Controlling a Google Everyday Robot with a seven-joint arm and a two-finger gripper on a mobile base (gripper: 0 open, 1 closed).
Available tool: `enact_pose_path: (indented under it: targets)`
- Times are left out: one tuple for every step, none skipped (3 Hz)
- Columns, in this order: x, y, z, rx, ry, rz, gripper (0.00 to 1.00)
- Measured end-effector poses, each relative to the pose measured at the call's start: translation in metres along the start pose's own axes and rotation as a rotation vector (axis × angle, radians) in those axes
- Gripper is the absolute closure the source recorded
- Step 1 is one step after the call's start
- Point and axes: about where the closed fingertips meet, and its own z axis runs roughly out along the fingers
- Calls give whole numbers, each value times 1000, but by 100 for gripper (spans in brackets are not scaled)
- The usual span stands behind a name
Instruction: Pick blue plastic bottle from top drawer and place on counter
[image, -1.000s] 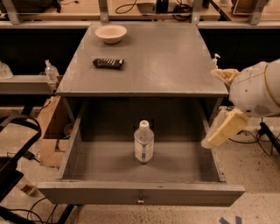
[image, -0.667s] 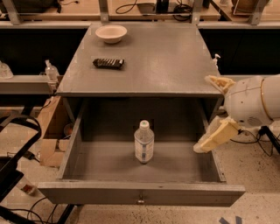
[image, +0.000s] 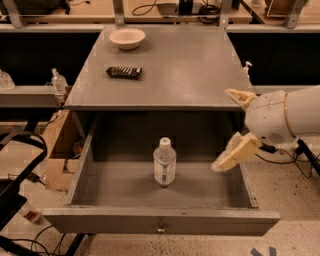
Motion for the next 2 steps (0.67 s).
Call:
enact_pose_path:
  targets:
    - [7, -5, 60, -46, -121, 20, 0]
    - [22, -3, 122, -90, -235, 62, 0]
